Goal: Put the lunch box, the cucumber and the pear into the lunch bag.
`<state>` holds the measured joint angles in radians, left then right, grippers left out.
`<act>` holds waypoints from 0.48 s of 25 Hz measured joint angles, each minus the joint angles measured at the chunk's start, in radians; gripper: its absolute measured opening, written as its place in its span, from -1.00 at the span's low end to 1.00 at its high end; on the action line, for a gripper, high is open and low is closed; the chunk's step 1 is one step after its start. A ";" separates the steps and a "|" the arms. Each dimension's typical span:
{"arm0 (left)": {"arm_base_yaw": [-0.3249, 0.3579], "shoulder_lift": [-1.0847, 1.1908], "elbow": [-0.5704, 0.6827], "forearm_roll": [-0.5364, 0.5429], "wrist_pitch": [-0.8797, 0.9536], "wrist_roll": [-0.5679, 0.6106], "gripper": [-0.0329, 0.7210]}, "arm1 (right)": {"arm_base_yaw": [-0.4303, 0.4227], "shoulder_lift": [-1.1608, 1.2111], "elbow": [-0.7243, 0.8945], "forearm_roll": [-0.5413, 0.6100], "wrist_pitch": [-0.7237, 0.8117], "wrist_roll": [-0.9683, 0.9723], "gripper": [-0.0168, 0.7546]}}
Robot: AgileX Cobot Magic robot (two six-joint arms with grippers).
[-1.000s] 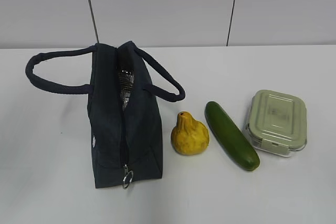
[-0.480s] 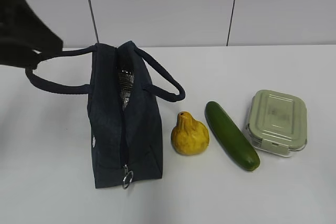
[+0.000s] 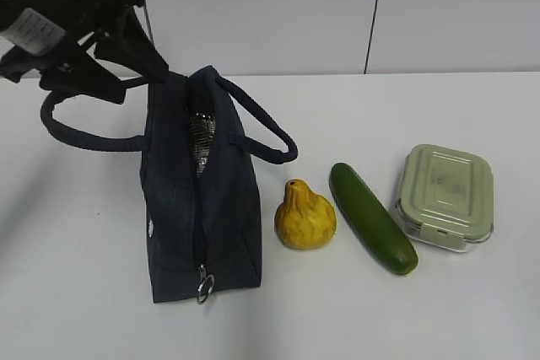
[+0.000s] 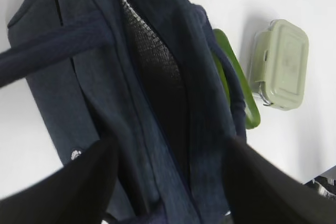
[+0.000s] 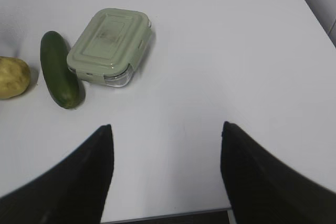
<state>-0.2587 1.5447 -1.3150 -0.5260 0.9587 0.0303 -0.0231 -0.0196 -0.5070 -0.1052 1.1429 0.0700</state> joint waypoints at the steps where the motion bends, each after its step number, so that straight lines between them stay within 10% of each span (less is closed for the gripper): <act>1: 0.000 0.023 -0.013 0.000 -0.002 0.000 0.24 | 0.000 0.000 0.000 0.000 0.000 0.000 0.27; 12: 0.000 0.207 -0.042 0.028 0.014 0.003 0.24 | 0.000 0.000 0.000 0.000 0.000 0.000 0.27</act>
<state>-0.2587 1.7515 -1.3566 -0.4982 0.9722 0.0332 -0.0231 -0.0196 -0.5070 -0.1052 1.1429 0.0700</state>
